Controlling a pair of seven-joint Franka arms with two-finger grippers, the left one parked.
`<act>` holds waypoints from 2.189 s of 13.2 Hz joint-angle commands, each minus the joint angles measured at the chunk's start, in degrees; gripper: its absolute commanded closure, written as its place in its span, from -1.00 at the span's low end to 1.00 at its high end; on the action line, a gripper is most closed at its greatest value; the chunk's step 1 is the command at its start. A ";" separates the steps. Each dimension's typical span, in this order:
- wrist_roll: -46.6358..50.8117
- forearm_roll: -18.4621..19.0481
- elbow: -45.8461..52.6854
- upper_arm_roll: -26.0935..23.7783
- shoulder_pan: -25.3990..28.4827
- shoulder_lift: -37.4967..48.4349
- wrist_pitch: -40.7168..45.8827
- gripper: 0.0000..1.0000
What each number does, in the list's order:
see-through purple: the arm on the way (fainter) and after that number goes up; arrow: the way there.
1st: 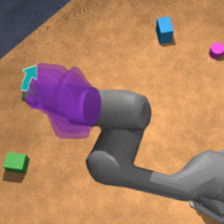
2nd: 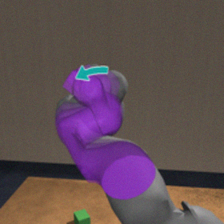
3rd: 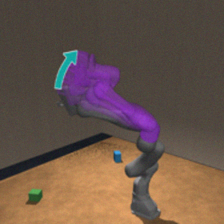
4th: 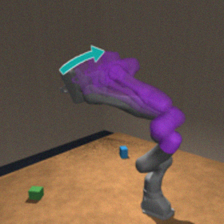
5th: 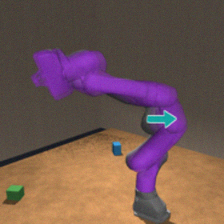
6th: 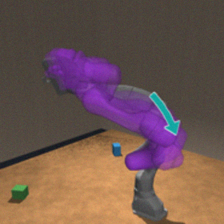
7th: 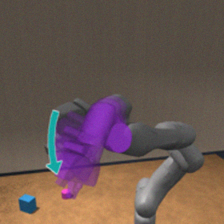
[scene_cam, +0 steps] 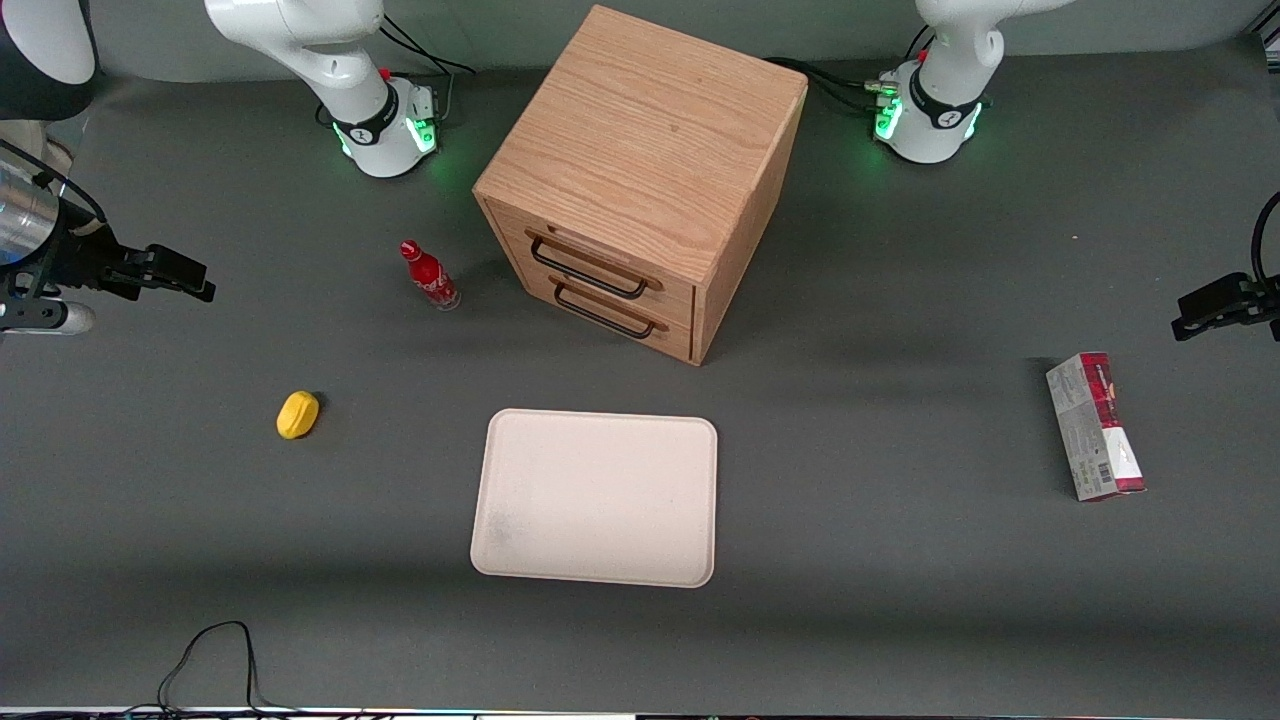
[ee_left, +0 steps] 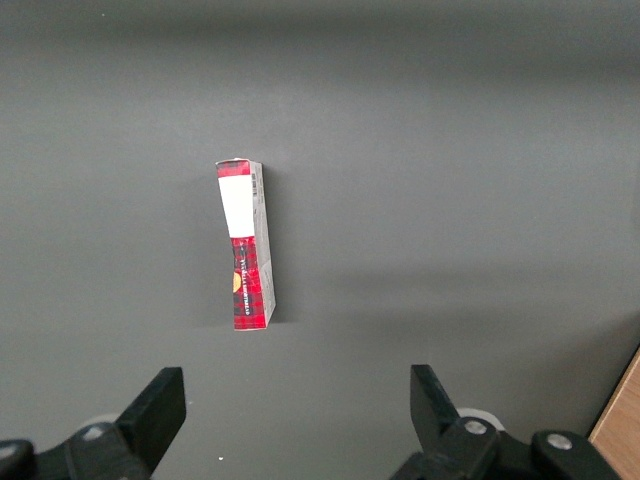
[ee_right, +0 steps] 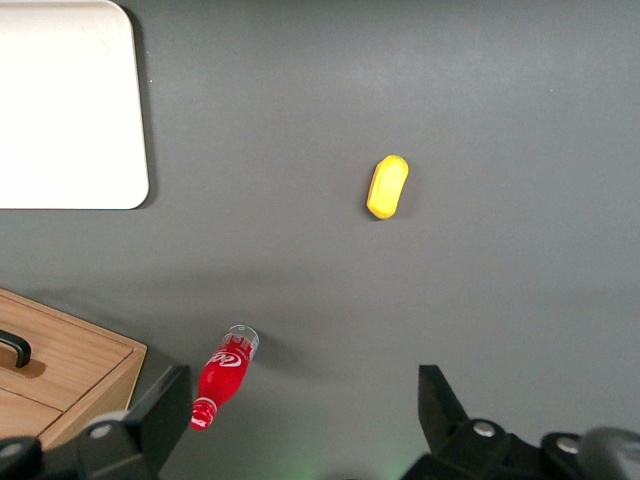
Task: Place coke bottle on tray
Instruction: 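Move the right gripper out toward the red Coca-Cola bottle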
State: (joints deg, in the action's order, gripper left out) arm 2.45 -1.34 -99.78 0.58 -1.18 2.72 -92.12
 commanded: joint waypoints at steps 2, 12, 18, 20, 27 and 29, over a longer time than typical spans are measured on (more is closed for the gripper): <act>-1.12 -1.30 3.53 -1.72 -1.63 -1.84 1.86 -1.00; 3.16 -1.12 3.63 -2.16 0.37 -1.23 7.65 -1.00; 24.43 -2.53 1.88 -2.07 16.01 2.72 11.52 -1.00; 24.54 -2.53 1.17 -1.63 17.09 4.04 11.87 -1.00; 17.17 -4.81 -11.26 0.02 17.18 12.80 8.65 -1.00; 15.93 -4.46 -22.95 0.83 17.70 20.71 2.85 -1.00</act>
State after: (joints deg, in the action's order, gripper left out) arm 20.85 -4.52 -109.48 0.26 16.10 13.21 -83.46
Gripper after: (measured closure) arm 0.000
